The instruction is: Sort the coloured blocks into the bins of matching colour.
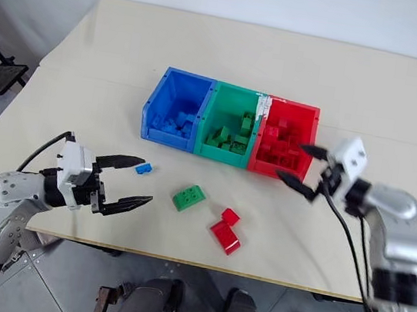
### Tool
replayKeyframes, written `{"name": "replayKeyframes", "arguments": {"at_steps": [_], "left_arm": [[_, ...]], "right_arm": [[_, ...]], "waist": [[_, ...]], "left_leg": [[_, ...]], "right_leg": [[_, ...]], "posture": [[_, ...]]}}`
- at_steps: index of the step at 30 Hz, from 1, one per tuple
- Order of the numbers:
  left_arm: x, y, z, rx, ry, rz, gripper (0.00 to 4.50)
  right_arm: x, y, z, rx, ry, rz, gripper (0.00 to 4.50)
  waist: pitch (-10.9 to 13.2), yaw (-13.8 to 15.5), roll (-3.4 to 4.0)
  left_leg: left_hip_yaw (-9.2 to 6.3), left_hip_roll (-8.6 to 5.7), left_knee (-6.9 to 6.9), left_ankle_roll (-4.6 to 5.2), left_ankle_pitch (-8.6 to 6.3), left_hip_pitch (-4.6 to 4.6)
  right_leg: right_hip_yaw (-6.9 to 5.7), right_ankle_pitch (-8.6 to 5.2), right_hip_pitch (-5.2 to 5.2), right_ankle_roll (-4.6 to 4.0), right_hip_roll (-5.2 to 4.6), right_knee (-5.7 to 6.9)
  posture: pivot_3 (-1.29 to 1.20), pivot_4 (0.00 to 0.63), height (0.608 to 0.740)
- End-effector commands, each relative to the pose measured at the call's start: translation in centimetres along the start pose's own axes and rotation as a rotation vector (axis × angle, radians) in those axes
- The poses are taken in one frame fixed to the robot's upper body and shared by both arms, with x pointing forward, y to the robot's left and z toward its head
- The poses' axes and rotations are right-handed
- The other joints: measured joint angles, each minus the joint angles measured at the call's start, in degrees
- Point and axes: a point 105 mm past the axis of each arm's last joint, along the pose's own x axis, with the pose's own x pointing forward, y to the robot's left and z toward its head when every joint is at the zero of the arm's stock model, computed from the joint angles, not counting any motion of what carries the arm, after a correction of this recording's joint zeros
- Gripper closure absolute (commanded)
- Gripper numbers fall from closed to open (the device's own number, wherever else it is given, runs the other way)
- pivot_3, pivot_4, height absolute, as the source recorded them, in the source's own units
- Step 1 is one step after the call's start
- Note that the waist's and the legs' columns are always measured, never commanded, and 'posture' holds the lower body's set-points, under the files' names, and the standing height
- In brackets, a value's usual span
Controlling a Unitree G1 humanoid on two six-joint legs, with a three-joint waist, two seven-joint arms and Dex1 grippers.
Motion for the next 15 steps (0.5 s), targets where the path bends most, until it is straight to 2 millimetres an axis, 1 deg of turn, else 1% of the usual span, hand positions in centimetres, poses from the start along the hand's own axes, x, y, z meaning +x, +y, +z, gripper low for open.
{"name": "replayKeyframes", "arguments": {"at_steps": [1, 2, 4, 6, 9, 10, 12, 15], "left_arm": [[1.4, -1.0, 0.2, 0.066, 0.003, -0.128, 0.00], [1.6, -1.2, -0.1, 0.081, 0.017, -0.163, 0.00], [2.1, -1.5, -0.6, 0.106, 0.037, -0.220, 0.00], [2.6, -1.4, -0.6, 0.121, 0.031, -0.243, 0.00], [3.4, -1.0, -0.2, 0.150, 0.011, -0.265, 0.00], [3.4, -0.8, -0.1, 0.158, 0.008, -0.263, 0.00], [3.2, -0.5, -0.1, 0.160, 0.001, -0.249, 0.00], [2.3, -0.4, -0.3, 0.153, 0.006, -0.213, 0.00]], "right_arm": [[-4.0, 1.4, 0.8, -0.095, -0.034, -0.020, 0.04], [-5.1, 1.8, 0.2, -0.094, -0.010, -0.032, 0.04], [-6.7, 2.5, -0.3, -0.100, 0.008, -0.030, 0.04], [-7.5, 2.9, -0.6, -0.099, 0.028, -0.026, 0.04], [-8.9, 2.9, -1.6, -0.080, 0.088, -0.022, 0.04], [-8.9, 3.1, -2.0, -0.086, 0.109, 0.005, 0.04], [-8.1, 3.5, -2.2, -0.082, 0.107, 0.063, 0.04], [-5.5, 3.9, -1.6, -0.067, 0.052, 0.132, 0.04]], "waist": [[0.0, 0.1, 0.01], [0.0, 0.0, 0.01], [0.0, -0.3, 0.01], [0.0, -0.8, 0.01], [0.0, -1.0, 0.00], [0.0, -1.1, 0.00], [0.0, -1.4, 0.00], [0.0, -1.8, -0.01]], "left_leg": [[0.05, 0.00, 0.01, 0.00, 0.00, 0.01], [0.09, 0.01, 0.01, 0.01, 0.00, 0.03], [0.22, 0.01, 0.01, 0.02, 0.00, 0.13], [0.46, 0.06, -0.02, 0.05, 0.00, 0.25], [0.55, 0.13, 0.03, 0.07, 0.01, 0.35], [0.55, 0.14, 0.04, 0.06, 0.01, 0.39], [0.61, 0.18, 0.03, 0.05, 0.01, 0.47], [0.79, 0.31, -0.01, 0.01, -0.01, 0.68]], "right_leg": [[0.01, 0.00, 0.00, 0.01, 0.00, -0.01], [0.02, 0.01, 0.01, 0.01, 0.00, -0.01], [0.12, 0.01, 0.02, 0.01, 0.00, 0.00], [0.28, 0.01, 0.02, -0.01, 0.00, 0.00], [0.34, 0.06, 0.03, -0.10, -0.01, -0.07], [0.36, 0.09, 0.04, -0.13, -0.01, -0.07], [0.43, 0.11, 0.06, -0.17, -0.01, -0.06], [0.51, 0.13, 0.07, -0.21, 0.02, 0.04]], "posture": [[0.00, 0.150, 0.740], [0.00, 0.150, 0.740], [0.00, 0.150, 0.740], [0.00, 0.150, 0.740], [0.00, 0.150, 0.740], [0.00, 0.150, 0.740], [0.00, 0.150, 0.740], [0.00, 0.150, 0.740]]}}
